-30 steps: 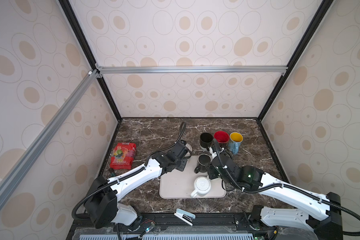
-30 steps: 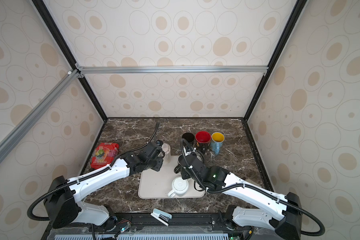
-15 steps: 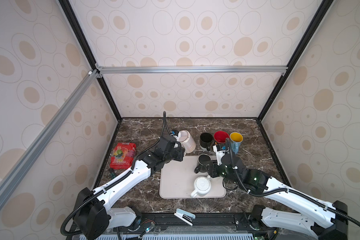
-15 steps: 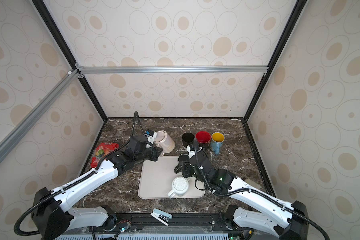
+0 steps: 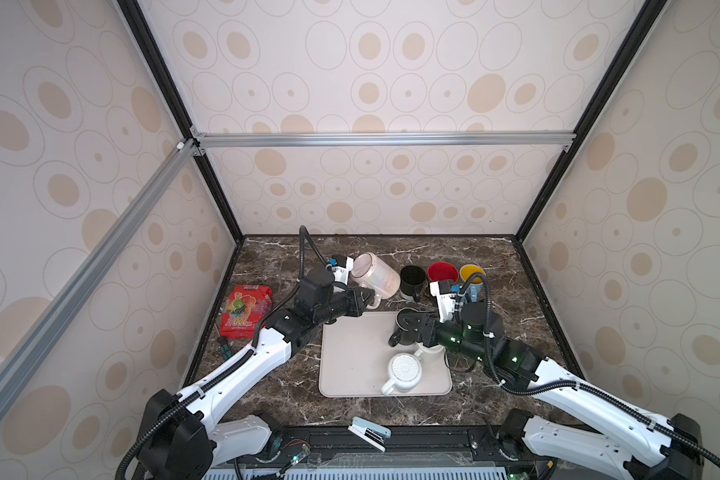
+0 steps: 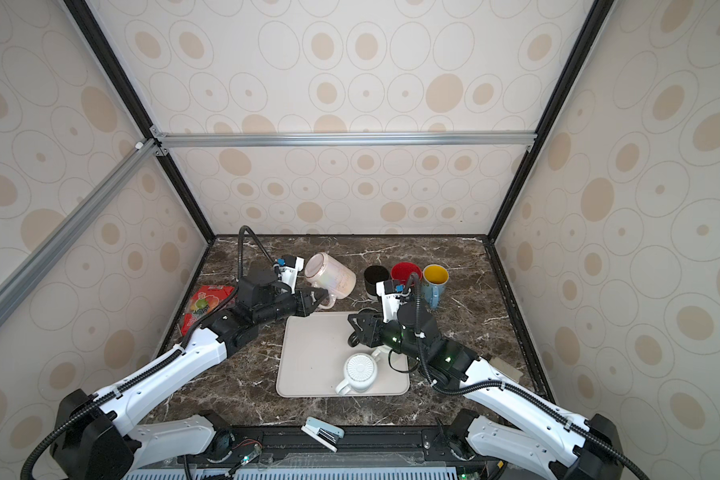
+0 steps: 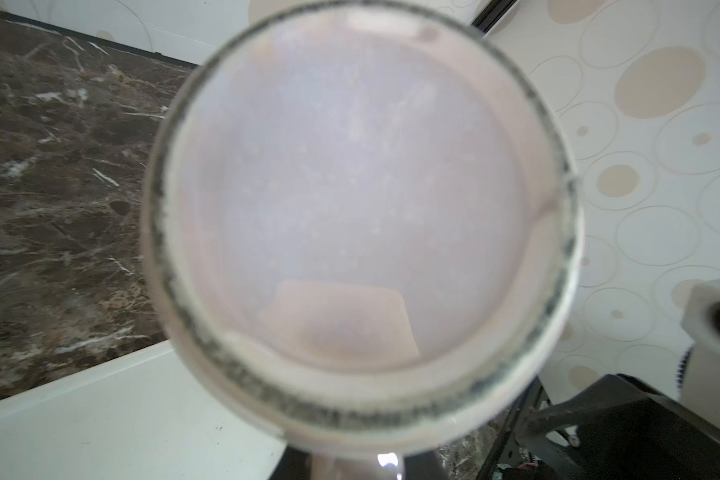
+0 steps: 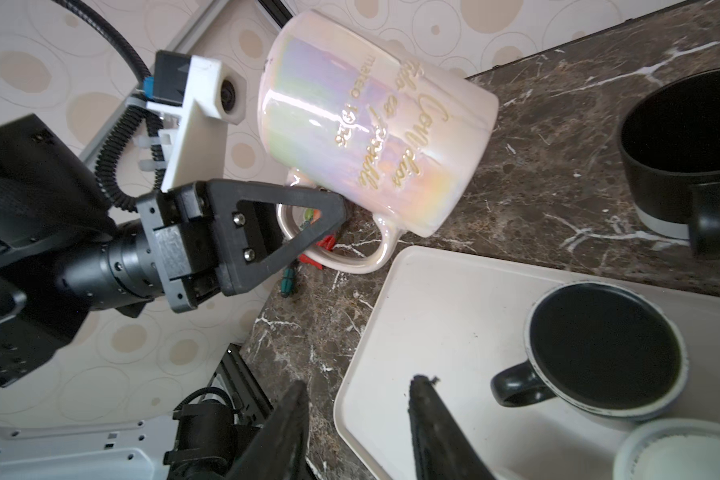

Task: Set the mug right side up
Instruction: 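Lift the pearly pink mug off the tray with the left gripper while the right approaches, then grasp the raised pink mug's handle with the right gripper while the left holds it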

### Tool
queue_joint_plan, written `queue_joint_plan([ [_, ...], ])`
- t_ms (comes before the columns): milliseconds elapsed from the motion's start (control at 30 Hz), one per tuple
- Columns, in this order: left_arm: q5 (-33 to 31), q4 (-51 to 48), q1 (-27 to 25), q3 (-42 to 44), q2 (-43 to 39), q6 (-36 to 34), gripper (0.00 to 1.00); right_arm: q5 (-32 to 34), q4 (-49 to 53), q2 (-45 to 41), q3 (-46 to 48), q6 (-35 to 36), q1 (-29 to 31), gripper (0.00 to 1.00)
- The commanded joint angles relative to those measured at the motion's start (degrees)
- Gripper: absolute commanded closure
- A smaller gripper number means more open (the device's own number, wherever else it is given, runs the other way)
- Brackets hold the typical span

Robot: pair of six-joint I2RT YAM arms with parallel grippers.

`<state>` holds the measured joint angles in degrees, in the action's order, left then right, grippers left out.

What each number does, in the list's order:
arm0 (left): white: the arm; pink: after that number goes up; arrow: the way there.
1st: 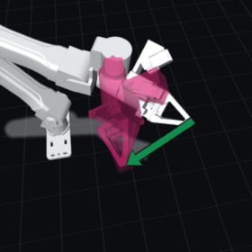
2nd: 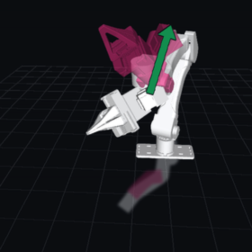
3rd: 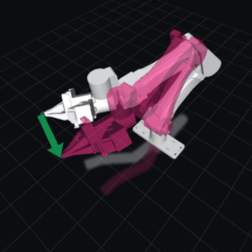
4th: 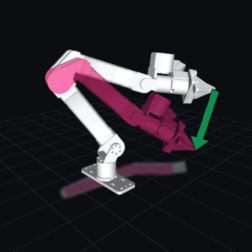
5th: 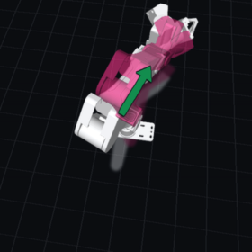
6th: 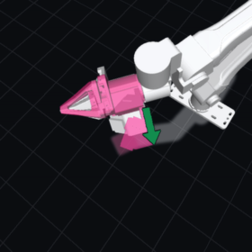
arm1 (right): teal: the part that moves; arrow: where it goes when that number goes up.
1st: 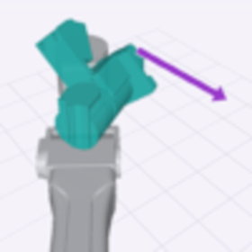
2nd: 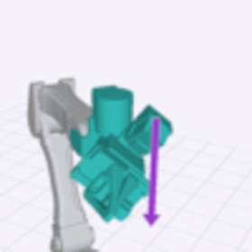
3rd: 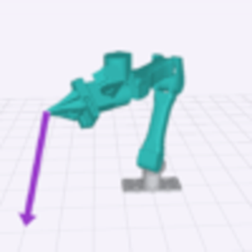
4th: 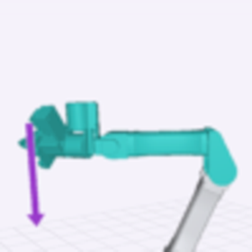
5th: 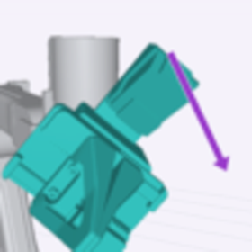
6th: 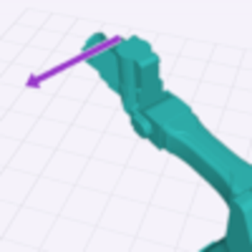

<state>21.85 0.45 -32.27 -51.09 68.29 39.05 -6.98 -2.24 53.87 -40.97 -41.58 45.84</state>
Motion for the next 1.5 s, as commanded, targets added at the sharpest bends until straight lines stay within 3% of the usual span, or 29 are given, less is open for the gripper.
queue_joint_plan([
  [0,6.53,15.17,0.9,-0.81,-2.28,5.06,1.0,-5.12,-8.05,-0.45,1.22,-3.33,-1.12,0.57],
  [300,11.15,29.81,1.5,3.67,-3.46,14.08,1.0,-10.02,-17.12,1.85,1.58,-7.47,-2.35,0.56],
  [600,14.1,48.68,2.54,9.31,-4.8,26.13,1.0,-10.83,-20.64,0.44,2.25,-10.47,-3.45,0.52],
  [1000,16.74,73.4,2.66,12.74,-0.34,42.2,1.0,-14.67,-33.5,4.38,2.67,-15.96,-6.19,0.52],
  [1467,16.68,77.1,2.59,14.45,1.39,44.11,1.0,-19.08,-47.09,14.71,-1.22,-19.75,-6.31,0.56],
])
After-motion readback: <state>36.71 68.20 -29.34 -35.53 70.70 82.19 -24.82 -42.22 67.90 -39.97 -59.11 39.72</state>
